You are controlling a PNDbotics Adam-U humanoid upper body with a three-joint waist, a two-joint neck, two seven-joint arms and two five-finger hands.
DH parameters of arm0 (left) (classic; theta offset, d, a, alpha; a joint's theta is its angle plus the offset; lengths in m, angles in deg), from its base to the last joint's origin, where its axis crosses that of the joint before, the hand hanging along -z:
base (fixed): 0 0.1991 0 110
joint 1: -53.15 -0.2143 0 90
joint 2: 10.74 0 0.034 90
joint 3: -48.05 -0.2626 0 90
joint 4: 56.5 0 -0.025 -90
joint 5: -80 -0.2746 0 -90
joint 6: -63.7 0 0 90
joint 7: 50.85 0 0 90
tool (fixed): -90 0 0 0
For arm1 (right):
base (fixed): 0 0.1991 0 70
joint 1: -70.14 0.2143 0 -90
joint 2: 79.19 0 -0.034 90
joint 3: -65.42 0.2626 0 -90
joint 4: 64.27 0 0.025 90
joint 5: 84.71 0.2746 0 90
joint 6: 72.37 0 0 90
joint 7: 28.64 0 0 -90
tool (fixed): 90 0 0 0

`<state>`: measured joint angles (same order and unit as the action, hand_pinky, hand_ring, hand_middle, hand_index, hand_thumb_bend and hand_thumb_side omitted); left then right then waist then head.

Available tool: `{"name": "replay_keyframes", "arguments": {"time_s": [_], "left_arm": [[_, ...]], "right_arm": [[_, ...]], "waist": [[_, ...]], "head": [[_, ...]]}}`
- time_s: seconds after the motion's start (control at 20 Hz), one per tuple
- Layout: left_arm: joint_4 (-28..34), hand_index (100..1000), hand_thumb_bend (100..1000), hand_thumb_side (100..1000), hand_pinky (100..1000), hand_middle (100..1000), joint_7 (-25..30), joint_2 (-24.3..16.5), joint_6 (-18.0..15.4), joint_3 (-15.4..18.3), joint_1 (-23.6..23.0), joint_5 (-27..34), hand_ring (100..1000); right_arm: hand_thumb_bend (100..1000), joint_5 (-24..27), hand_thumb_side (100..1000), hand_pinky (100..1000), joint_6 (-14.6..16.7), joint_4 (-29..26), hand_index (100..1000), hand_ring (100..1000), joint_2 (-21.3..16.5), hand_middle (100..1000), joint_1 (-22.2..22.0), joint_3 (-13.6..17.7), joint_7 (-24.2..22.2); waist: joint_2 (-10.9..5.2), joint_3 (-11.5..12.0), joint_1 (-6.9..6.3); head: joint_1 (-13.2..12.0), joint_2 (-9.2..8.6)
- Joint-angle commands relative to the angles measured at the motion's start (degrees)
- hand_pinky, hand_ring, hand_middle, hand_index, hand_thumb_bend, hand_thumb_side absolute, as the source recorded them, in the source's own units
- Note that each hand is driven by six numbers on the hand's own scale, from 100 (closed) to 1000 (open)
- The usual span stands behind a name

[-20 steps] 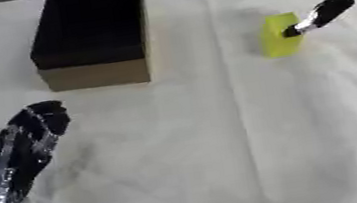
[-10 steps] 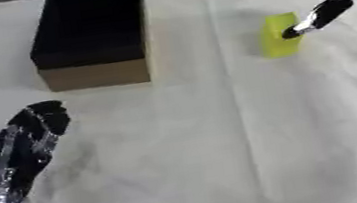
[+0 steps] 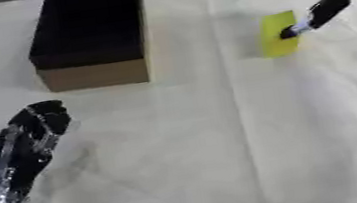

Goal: Pick up objects on the table and place them in the box.

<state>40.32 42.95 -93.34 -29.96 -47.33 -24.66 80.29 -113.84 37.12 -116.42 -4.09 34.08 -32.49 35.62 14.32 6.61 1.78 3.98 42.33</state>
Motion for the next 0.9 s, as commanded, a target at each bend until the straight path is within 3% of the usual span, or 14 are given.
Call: {"name": "replay_keyframes", "arguments": {"time_s": [0.05, 0.9], "left_arm": [[1.09, 707, 576, 570, 683, 594, -0.06, -0.66, -0.11, 0.35, 0.37, -0.10, 619], [1.17, 706, 578, 567, 683, 592, -0.12, -0.57, -0.14, 0.36, 0.55, -0.02, 618]], "right_arm": [[710, 1.36, 290, 781, -0.46, -2.34, 909, 915, -2.55, 806, 0.80, 0.00, -0.65], [729, -1.32, 319, 785, -1.52, -0.52, 904, 920, -1.71, 808, -0.08, -0.65, -2.88]], "waist": [[-1.15, -0.17, -0.04], [-1.13, 0.00, -0.19]], "head": [[-0.24, 0.37], [-0.36, 0.15]]}}
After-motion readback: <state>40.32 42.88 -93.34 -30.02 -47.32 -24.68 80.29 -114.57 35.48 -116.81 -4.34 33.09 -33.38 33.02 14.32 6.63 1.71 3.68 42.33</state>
